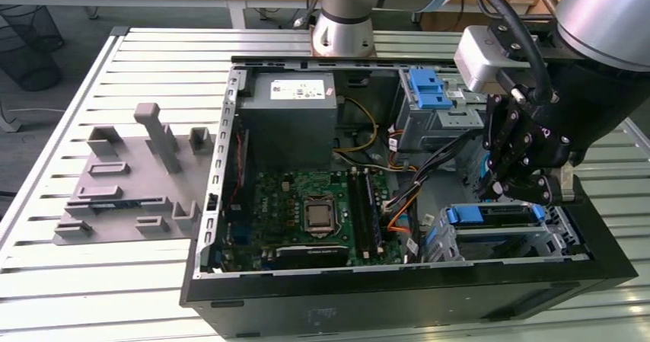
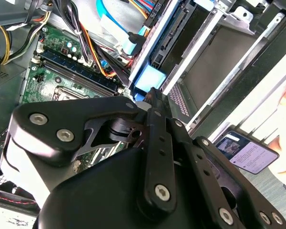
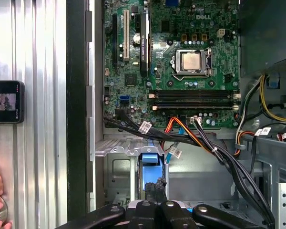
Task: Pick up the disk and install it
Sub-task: 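Insert the first disk wire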
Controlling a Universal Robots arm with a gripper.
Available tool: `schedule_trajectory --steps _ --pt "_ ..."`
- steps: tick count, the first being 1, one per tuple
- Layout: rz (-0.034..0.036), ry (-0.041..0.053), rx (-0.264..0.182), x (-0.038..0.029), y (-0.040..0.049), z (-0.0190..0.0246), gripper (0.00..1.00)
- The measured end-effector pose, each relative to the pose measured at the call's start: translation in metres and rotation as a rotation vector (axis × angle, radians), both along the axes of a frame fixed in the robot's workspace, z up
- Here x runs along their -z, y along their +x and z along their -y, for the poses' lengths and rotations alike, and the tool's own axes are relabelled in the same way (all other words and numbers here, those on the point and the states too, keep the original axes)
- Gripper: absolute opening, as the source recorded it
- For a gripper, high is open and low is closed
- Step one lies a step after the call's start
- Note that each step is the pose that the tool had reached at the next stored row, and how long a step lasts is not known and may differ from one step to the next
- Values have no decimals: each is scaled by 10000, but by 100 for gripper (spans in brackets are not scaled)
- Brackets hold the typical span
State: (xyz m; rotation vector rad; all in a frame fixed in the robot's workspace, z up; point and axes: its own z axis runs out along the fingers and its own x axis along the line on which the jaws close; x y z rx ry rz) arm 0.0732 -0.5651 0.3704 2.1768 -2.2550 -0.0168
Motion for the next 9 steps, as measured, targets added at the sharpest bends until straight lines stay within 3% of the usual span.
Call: schedule_trajectory --steps 5,9 --pt "0 3 0 2 21 0 11" --pt "0 0 0 2 100 0 11"
